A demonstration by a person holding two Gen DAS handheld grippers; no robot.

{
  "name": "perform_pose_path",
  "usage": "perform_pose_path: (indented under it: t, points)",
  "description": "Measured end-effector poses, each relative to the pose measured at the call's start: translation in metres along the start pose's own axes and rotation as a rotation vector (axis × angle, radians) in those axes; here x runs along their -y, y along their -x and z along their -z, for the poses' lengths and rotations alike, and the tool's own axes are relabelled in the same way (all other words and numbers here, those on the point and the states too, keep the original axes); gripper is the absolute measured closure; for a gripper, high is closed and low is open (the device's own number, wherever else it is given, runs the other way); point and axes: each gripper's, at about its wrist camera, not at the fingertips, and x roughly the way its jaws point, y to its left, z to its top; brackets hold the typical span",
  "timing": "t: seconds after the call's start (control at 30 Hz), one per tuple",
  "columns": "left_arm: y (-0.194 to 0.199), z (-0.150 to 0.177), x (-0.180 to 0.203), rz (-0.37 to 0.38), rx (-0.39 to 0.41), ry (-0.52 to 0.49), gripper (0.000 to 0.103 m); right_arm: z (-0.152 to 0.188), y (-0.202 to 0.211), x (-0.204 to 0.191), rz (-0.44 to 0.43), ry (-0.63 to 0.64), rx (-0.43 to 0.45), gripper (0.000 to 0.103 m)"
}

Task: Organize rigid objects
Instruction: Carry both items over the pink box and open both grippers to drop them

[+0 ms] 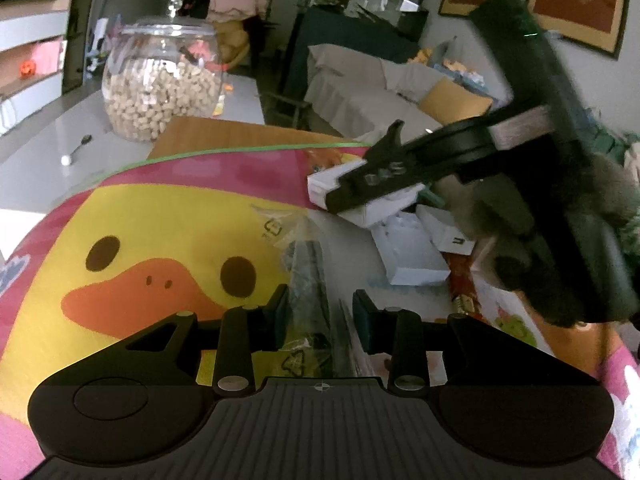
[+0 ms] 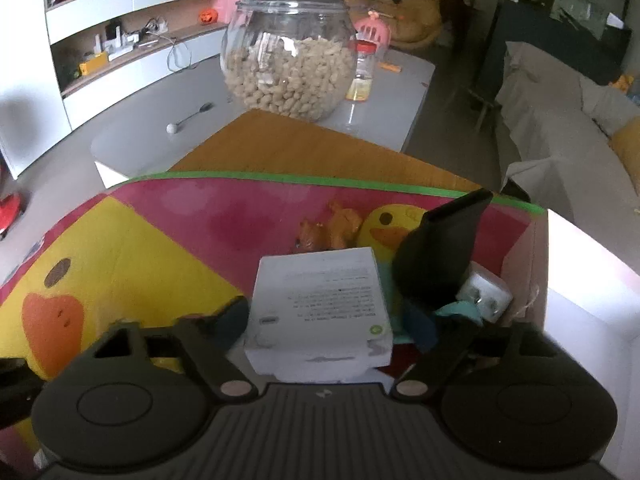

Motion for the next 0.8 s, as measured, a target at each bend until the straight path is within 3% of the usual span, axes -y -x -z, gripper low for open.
perform_pose_path:
  t: [0.07,0.13,0.27,0.37,0.47,0.57,0.63,0.73,0.8]
  points:
    - [0.001,0.0,0.0,-0.016,0.005,0.006,0.072,0.006,0.018,0.0,-0.04,-0.008,0.012,0.035]
    - [0.002,0.001,0.0,-0.024,0.011,0.01,0.073,0.018,0.051,-0.001,-0.068,-0.012,0.078,0.035]
    - [0.011,0.003,0.009,-0.047,0.055,-0.02,0.079,0.065,0.12,0.005,-0.107,-0.041,0.184,0.035]
    - [0.025,0.009,0.033,0.008,0.069,-0.112,0.079,0.11,0.162,0.021,-0.041,-0.076,0.262,0.035]
    - [0.04,0.015,0.067,0.084,0.049,-0.235,0.079,0.157,0.194,0.04,0.11,-0.126,0.328,0.035]
    - [0.053,0.01,0.099,0.154,0.047,-0.307,0.079,0.196,0.212,0.072,0.133,-0.274,0.325,0.035]
    - [0.062,-0.005,0.121,0.194,0.079,-0.339,0.079,0.215,0.221,0.087,0.146,-0.347,0.331,0.035]
    - [0.07,-0.053,0.155,0.238,0.18,-0.374,0.079,0.237,0.229,0.101,0.19,-0.385,0.358,0.035]
    - [0.065,-0.093,0.174,0.278,0.25,-0.333,0.079,0.242,0.23,0.108,0.185,-0.398,0.368,0.035]
